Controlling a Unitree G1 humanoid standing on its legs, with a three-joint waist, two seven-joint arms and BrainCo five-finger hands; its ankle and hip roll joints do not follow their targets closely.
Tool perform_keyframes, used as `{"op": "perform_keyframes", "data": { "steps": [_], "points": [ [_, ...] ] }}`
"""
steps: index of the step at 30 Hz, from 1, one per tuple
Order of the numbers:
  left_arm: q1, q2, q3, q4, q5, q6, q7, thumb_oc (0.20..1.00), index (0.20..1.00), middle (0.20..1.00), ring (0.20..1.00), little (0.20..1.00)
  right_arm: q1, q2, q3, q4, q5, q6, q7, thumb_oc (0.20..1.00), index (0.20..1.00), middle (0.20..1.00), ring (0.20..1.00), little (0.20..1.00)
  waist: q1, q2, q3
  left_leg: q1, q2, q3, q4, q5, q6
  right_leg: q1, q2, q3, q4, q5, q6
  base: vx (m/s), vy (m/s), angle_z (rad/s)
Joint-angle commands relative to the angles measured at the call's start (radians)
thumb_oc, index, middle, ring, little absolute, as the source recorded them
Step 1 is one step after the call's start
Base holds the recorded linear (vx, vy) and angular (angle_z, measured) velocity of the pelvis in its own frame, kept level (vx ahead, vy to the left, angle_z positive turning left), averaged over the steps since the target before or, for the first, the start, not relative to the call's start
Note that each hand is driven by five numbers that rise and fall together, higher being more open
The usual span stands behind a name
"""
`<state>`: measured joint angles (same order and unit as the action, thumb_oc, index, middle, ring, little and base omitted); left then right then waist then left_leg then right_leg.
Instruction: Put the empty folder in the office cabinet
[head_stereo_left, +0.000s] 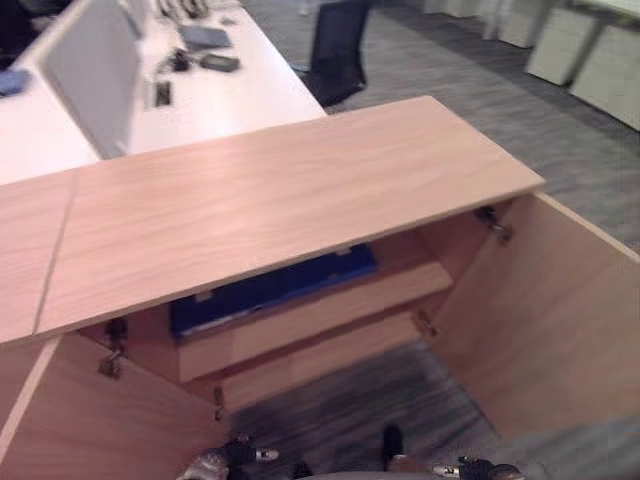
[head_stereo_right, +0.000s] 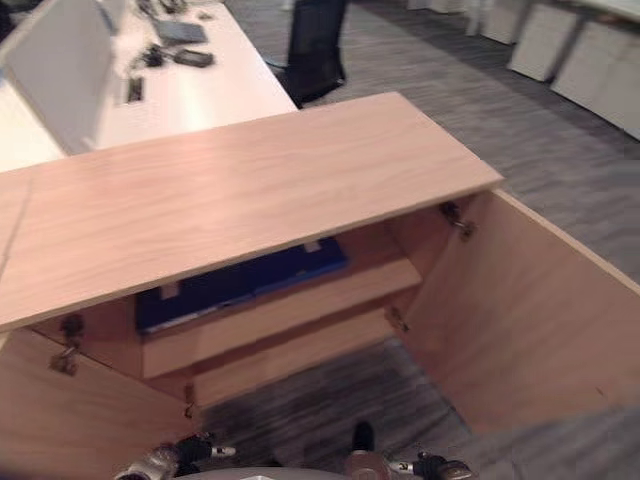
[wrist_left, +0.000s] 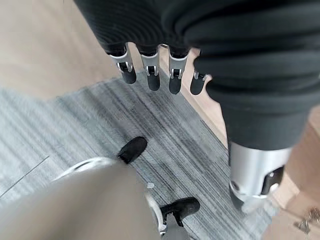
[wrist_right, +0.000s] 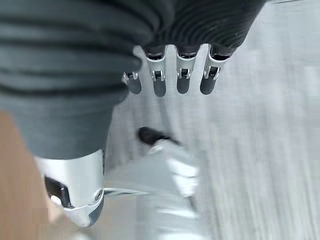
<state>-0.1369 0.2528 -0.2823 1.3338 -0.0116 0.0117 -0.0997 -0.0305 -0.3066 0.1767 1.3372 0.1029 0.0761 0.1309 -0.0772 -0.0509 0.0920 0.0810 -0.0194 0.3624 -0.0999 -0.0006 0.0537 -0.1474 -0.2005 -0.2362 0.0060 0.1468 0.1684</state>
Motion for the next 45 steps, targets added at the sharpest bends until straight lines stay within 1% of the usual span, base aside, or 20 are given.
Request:
{"op": "perform_keyframes", "data": {
  "steps": [1, 5, 10, 13, 15, 17, 18, 19, 20, 21, 22, 28, 32, 34, 39, 41, 42, 43, 44, 45],
  "points": [
    [-0.031, -0.029, 0.009, 0.065, 0.025, -0.001, -0.007, 1.0, 1.0, 1.0, 1.0, 1.0, -0.012, -0.014, -0.025, 0.094, 0.066, 0.003, -0.017, 1.0, 1.0, 1.0, 1.0, 1.0, -0.016, 0.048, -0.001, -0.015, -0.004, -0.13, 0.013, -0.07, -0.018, -0.002, -0.008, 0.058, 0.049, -0.05, 0.019, -0.04, 0.01, -0.39],
    [-0.026, -0.035, 0.014, 0.071, 0.015, 0.003, -0.012, 1.0, 1.0, 1.0, 1.0, 1.0, 0.011, -0.032, -0.078, 0.118, 0.082, 0.005, -0.03, 1.0, 1.0, 1.0, 1.0, 1.0, -0.019, 0.046, -0.021, -0.024, 0.012, -0.09, 0.013, -0.072, -0.014, 0.026, -0.039, 0.084, 0.058, -0.049, 0.021, -0.06, -0.037, -0.29],
    [-0.022, -0.041, 0.012, 0.093, 0.021, 0.008, -0.016, 1.0, 1.0, 1.0, 1.0, 1.0, 0.03, -0.047, -0.11, 0.128, 0.077, 0.012, -0.039, 1.0, 1.0, 1.0, 1.0, 1.0, -0.02, 0.035, -0.048, -0.031, 0.028, -0.035, 0.013, -0.067, -0.016, 0.051, -0.08, 0.08, 0.06, -0.016, 0.036, -0.02, -0.101, -0.53],
    [-0.024, -0.039, 0.014, 0.102, 0.016, 0.006, -0.02, 1.0, 1.0, 1.0, 1.0, 1.0, 0.045, -0.053, -0.135, 0.132, 0.089, 0.011, -0.045, 1.0, 1.0, 1.0, 1.0, 1.0, -0.027, 0.02, -0.069, -0.027, 0.03, -0.005, 0.013, -0.067, -0.024, 0.079, -0.078, 0.087, 0.019, -0.011, 0.052, 0.03, -0.173, -0.48],
    [-0.025, -0.031, 0.028, 0.114, 0.011, 0.005, -0.016, 1.0, 1.0, 1.0, 1.0, 1.0, 0.058, -0.064, -0.165, 0.131, 0.116, 0.003, -0.062, 1.0, 1.0, 1.0, 1.0, 1.0, -0.043, 0.017, -0.078, -0.003, 0.047, 0.018, 0.013, -0.08, -0.04, 0.099, -0.053, 0.104, -0.024, -0.056, 0.064, 0.07, -0.223, -0.54],
    [-0.02, -0.027, 0.045, 0.117, 0.0, 0.003, -0.015, 1.0, 1.0, 1.0, 1.0, 1.0, 0.067, -0.074, -0.177, 0.132, 0.133, -0.003, -0.066, 1.0, 1.0, 1.0, 1.0, 1.0, -0.051, 0.013, -0.085, 0.002, 0.068, 0.047, 0.013, -0.055, -0.05, 0.096, -0.029, 0.123, -0.045, -0.055, 0.044, 0.09, -0.223, -0.69],
    [-0.017, -0.027, 0.053, 0.12, -0.009, 0.002, -0.014, 1.0, 1.0, 1.0, 1.0, 1.0, 0.07, -0.084, -0.187, 0.132, 0.142, -0.006, -0.073, 1.0, 1.0, 1.0, 1.0, 1.0, -0.061, 0.016, -0.09, 0.02, 0.078, 0.041, 0.013, -0.072, -0.061, 0.109, -0.017, 0.132, -0.054, -0.074, 0.046, 0.1, -0.235, -0.76],
    [-0.017, -0.027, 0.055, 0.12, -0.009, 0.002, -0.014, 1.0, 1.0, 1.0, 1.0, 1.0, 0.068, -0.084, -0.186, 0.131, 0.142, -0.006, -0.072, 1.0, 1.0, 1.0, 1.0, 1.0, -0.059, 0.013, -0.089, 0.011, 0.08, 0.054, 0.013, -0.053, -0.058, 0.099, -0.015, 0.134, -0.054, -0.061, 0.037, 0.12, -0.139, -0.49],
    [-0.015, -0.03, 0.057, 0.122, -0.014, 0.002, -0.014, 1.0, 1.0, 1.0, 1.0, 1.0, 0.067, -0.095, -0.194, 0.129, 0.149, -0.009, -0.078, 1.0, 1.0, 1.0, 1.0, 1.0, -0.068, 0.018, -0.09, 0.026, 0.089, 0.049, 0.013, -0.07, -0.067, 0.113, -0.005, 0.137, -0.059, -0.081, 0.041, 0.07, -0.216, -0.23],
    [-0.014, -0.035, 0.06, 0.123, -0.028, 0.0, -0.015, 1.0, 1.0, 1.0, 1.0, 1.0, 0.06, -0.113, -0.206, 0.121, 0.166, -0.017, -0.09, 1.0, 1.0, 1.0, 1.0, 1.0, -0.083, 0.021, -0.094, 0.035, 0.111, 0.059, 0.013, -0.061, -0.08, 0.116, 0.02, 0.151, -0.067, -0.095, 0.027, 0.13, -0.186, -0.14],
    [-0.014, -0.035, 0.06, 0.123, -0.028, 0.0, -0.015, 1.0, 1.0, 1.0, 1.0, 1.0, 0.06, -0.113, -0.206, 0.12, 0.167, -0.017, -0.09, 1.0, 1.0, 1.0, 1.0, 1.0, -0.083, 0.022, -0.094, 0.036, 0.112, 0.06, 0.013, -0.061, -0.081, 0.117, 0.021, 0.151, -0.067, -0.095, 0.027, 0.09, -0.29, -0.15],
    [-0.029, -0.057, 0.044, 0.124, -0.057, 0.0, -0.015, 1.0, 1.0, 1.0, 1.0, 1.0, 0.003, -0.263, -0.214, 0.061, 0.142, -0.047, -0.129, 1.0, 1.0, 1.0, 1.0, 1.0, -0.114, 0.037, -0.104, 0.048, 0.215, 0.09, 0.014, -0.004, -0.142, 0.137, 0.12, 0.177, -0.081, -0.147, -0.019, 0.05, -0.256, -0.23],
    [-0.039, -0.059, 0.037, 0.117, -0.068, 0.001, -0.017, 1.0, 1.0, 1.0, 1.0, 1.0, -0.029, -0.333, -0.233, 0.051, 0.143, -0.056, -0.145, 1.0, 1.0, 1.0, 1.0, 1.0, -0.114, 0.047, -0.103, 0.042, 0.249, 0.088, 0.017, 0.02, -0.161, 0.146, 0.149, 0.173, -0.084, -0.168, -0.038, 0.03, -0.224, -0.08],
    [-0.043, -0.057, 0.031, 0.114, -0.076, 0.005, -0.014, 1.0, 1.0, 1.0, 1.0, 1.0, -0.071, -0.426, -0.259, -0.004, 0.142, -0.076, -0.179, 1.0, 1.0, 1.0, 1.0, 1.0, -0.114, 0.058, -0.099, 0.038, 0.284, 0.084, 0.018, 0.06, -0.184, 0.16, 0.181, 0.167, -0.09, -0.19, -0.06, 0.03, -0.262, -0.04],
    [-0.027, -0.049, 0.039, 0.115, -0.082, 0.009, -0.018, 1.0, 1.0, 1.0, 1.0, 1.0, -0.121, -0.499, -0.25, -0.078, 0.138, -0.098, -0.197, 1.0, 1.0, 1.0, 1.0, 1.0, -0.109, 0.064, -0.1, 0.038, 0.312, 0.091, 0.033, 0.063, -0.196, 0.173, 0.208, 0.174, -0.093, -0.209, -0.079, 0.04, -0.18, -0.06],
    [-0.017, -0.047, 0.043, 0.109, -0.095, 0.009, -0.021, 1.0, 1.0, 1.0, 1.0, 1.0, -0.154, -0.522, -0.231, -0.119, 0.132, -0.109, -0.207, 1.0, 1.0, 1.0, 1.0, 1.0, -0.099, 0.057, -0.083, 0.006, 0.322, 0.056, 0.123, 0.033, -0.186, 0.184, 0.215, 0.184, -0.093, -0.214, -0.09, 0.0, -0.129, -0.15],
    [-0.011, -0.046, 0.045, 0.106, -0.105, 0.009, -0.021, 1.0, 1.0, 1.0, 1.0, 1.0, -0.178, -0.535, -0.22, -0.143, 0.132, -0.113, -0.213, 1.0, 1.0, 1.0, 1.0, 1.0, -0.085, 0.052, -0.07, -0.021, 0.313, 0.009, 0.176, 0.014, -0.175, 0.189, 0.216, 0.192, -0.093, -0.217, -0.097, -0.08, -0.163, -0.17],
    [-0.003, -0.045, 0.045, 0.098, -0.125, 0.005, -0.02, 1.0, 1.0, 1.0, 1.0, 1.0, -0.221, -0.548, -0.194, -0.18, 0.123, -0.122, -0.22, 1.0, 1.0, 1.0, 1.0, 1.0, -0.057, 0.037, -0.051, -0.085, 0.269, -0.088, 0.239, 0.011, -0.141, 0.185, 0.211, 0.194, -0.093, -0.206, -0.11, -0.07, -0.122, -0.22],
    [-0.003, -0.045, 0.045, 0.098, -0.125, 0.005, -0.02, 1.0, 1.0, 1.0, 1.0, 1.0, -0.222, -0.548, -0.194, -0.18, 0.123, -0.122, -0.22, 1.0, 1.0, 1.0, 1.0, 1.0, -0.06, 0.037, -0.052, -0.089, 0.269, -0.09, 0.241, 0.01, -0.141, 0.183, 0.211, 0.192, -0.093, -0.206, -0.11, -0.06, -0.082, -0.27],
    [0.001, -0.045, 0.047, 0.095, -0.133, 0.002, -0.02, 1.0, 1.0, 1.0, 1.0, 1.0, -0.244, -0.554, -0.181, -0.189, 0.121, -0.124, -0.222, 1.0, 1.0, 1.0, 1.0, 1.0, -0.05, 0.033, -0.045, -0.119, 0.238, -0.134, 0.258, -0.004, -0.128, 0.186, 0.206, 0.19, -0.093, -0.207, -0.11, 0.01, 0.0, -0.26]
  ]
}}
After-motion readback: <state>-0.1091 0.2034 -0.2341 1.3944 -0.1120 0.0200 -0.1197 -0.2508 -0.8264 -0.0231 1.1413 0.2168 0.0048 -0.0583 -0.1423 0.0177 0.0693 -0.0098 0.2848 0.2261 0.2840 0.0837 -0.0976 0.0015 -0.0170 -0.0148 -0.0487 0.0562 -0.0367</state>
